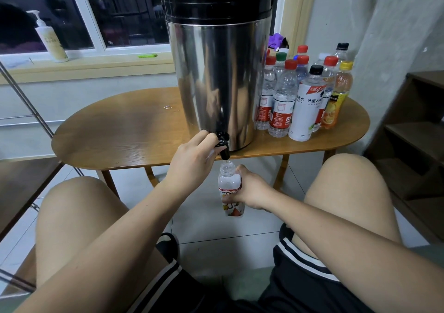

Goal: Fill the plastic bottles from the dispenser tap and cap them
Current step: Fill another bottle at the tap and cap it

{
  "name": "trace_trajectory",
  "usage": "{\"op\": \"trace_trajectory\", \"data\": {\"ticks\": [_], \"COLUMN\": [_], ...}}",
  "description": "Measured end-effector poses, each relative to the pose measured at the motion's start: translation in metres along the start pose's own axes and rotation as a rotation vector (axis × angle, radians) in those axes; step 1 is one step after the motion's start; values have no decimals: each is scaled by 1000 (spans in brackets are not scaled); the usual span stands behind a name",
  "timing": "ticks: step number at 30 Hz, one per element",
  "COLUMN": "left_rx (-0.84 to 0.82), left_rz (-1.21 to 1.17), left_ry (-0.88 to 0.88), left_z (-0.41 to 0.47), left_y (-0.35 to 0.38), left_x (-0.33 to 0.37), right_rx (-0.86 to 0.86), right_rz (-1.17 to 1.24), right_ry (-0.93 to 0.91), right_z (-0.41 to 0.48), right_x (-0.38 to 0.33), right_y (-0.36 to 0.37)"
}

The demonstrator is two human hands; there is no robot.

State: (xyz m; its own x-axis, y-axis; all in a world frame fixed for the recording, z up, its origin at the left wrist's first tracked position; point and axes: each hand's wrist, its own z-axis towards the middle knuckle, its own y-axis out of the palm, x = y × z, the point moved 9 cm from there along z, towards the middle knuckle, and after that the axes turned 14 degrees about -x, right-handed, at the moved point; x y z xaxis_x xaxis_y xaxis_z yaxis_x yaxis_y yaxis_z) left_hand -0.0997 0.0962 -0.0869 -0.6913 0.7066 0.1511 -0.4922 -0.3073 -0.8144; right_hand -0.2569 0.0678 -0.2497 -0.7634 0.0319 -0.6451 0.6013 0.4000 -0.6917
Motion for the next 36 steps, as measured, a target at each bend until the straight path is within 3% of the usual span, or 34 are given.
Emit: {"op": "trace_trajectory", "data": {"ticks": [36], "left_rx": [13], "left_rz": [1], "left_ry": [31], "left_z": [1], "left_y": [0], "left_x": [0], "right_rx": [-2], "right_rz": [-6], "right_ry": [-9], "right_z": [3], "right_x": [1], "right_y": [1]}}
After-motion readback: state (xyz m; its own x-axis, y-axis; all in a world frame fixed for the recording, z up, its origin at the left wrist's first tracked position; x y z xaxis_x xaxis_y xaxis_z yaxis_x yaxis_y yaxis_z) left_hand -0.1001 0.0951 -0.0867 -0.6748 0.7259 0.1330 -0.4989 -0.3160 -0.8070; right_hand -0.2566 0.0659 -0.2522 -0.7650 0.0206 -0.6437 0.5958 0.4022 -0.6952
